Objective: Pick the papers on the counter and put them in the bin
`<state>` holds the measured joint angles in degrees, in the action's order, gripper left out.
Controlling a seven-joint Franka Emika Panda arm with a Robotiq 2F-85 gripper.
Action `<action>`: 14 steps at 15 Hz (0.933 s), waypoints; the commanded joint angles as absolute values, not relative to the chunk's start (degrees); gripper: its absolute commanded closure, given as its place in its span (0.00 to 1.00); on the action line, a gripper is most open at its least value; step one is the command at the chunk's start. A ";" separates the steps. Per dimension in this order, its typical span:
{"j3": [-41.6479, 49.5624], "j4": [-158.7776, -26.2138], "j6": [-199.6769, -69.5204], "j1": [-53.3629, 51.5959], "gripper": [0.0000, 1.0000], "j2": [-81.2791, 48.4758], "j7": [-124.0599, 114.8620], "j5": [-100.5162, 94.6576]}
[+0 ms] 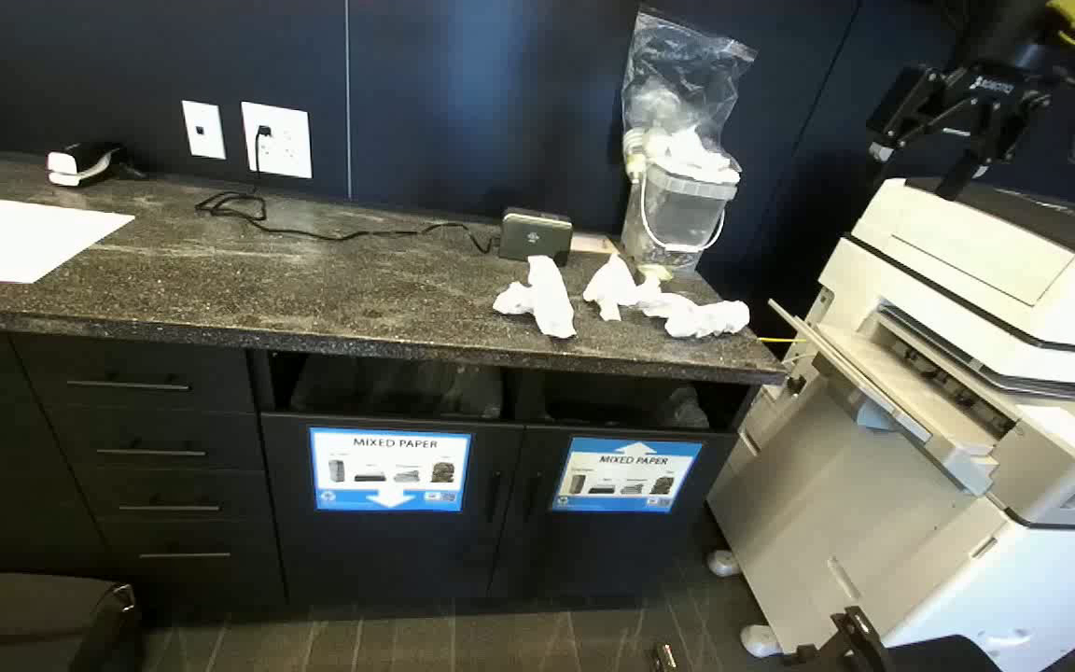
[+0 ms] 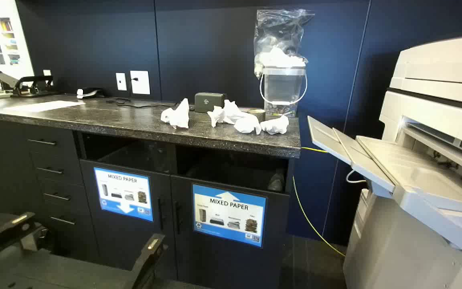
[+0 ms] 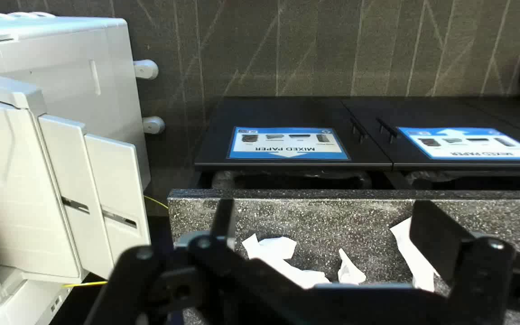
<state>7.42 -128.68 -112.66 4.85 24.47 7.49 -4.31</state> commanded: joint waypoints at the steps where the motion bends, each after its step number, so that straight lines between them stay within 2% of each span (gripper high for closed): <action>1: 7.30 -128.31 -112.55 5.01 0.00 24.46 7.56 -4.23; 7: 7.10 -128.82 -114.44 4.87 0.00 23.96 7.51 -4.49; 14: 5.39 -131.81 -127.84 1.99 0.00 16.19 9.24 -3.65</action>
<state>6.30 -131.56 -121.49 3.12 20.11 7.69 -4.18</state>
